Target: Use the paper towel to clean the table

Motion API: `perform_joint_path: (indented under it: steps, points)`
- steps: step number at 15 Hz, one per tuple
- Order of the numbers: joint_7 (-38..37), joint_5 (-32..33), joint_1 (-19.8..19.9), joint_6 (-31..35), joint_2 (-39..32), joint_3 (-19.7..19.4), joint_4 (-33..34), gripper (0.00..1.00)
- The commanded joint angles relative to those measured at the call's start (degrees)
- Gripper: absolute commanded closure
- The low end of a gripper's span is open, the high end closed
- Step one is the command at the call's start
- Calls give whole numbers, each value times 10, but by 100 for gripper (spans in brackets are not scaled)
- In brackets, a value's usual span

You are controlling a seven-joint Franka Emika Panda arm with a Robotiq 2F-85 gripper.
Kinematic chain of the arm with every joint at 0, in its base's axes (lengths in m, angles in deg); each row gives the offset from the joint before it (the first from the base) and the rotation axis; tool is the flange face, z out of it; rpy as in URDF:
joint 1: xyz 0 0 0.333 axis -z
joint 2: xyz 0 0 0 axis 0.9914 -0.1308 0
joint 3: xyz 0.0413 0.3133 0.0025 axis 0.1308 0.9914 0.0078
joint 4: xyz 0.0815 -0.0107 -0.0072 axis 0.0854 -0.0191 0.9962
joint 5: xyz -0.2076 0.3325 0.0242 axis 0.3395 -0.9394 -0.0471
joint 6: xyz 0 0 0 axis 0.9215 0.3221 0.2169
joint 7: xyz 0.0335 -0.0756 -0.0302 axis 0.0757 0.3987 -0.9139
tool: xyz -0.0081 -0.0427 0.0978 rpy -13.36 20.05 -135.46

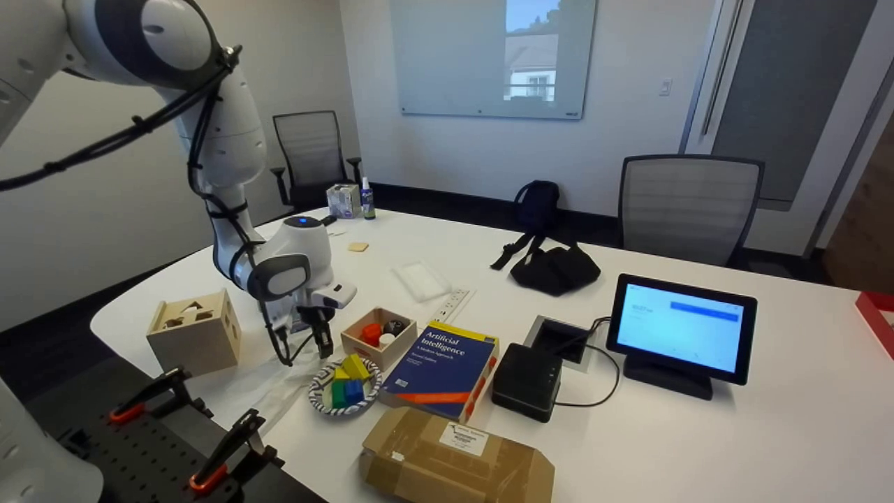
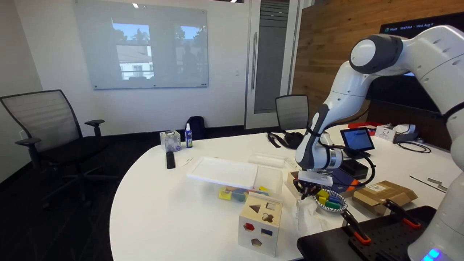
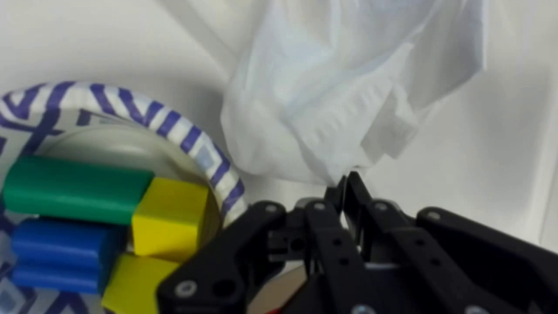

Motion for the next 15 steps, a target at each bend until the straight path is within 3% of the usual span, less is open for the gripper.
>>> perform_joint_path:
  steps: [1,3,7,11,15]
  points:
    - [-49,-21,-118,34,16,-85,-21,99]
    - [-48,-26,-141,56,14,-97,-26,99]
    - [-17,-23,-80,155,18,-24,-48,99]
    - [7,28,27,222,13,75,-61,99]
    - [25,110,148,172,6,164,-66,99]
